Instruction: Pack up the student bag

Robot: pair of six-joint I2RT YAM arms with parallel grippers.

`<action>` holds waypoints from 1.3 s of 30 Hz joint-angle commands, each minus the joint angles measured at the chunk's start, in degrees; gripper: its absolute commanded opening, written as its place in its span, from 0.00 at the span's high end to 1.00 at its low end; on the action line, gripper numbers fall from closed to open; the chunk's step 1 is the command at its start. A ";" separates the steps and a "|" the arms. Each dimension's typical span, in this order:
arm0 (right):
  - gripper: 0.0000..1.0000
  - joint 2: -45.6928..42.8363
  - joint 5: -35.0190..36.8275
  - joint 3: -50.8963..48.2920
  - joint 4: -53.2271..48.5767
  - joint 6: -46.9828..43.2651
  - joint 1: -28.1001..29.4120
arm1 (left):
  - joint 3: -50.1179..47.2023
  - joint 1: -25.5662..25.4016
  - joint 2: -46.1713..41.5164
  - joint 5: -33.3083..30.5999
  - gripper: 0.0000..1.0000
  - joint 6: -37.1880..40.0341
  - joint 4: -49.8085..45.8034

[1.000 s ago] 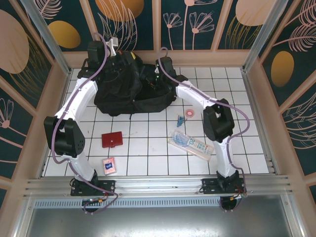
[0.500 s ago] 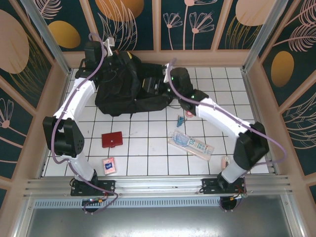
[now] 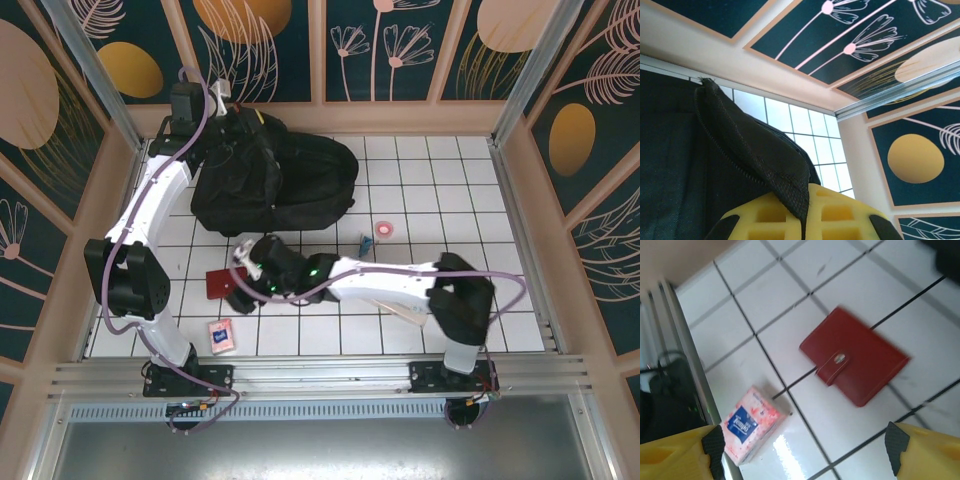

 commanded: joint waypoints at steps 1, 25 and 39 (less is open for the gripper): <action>0.12 6.62 3.36 7.29 -6.86 -2.56 3.36 | 1.48 0.80 -2.77 -1.95 0.96 1.95 -0.45; 0.04 28.41 10.77 26.55 -15.33 -6.30 10.42 | 3.45 1.00 -2.29 -2.61 0.96 4.93 -5.11; 0.13 16.86 16.66 7.72 -8.35 -6.82 8.31 | 3.55 1.05 -1.82 0.36 0.95 2.41 -2.96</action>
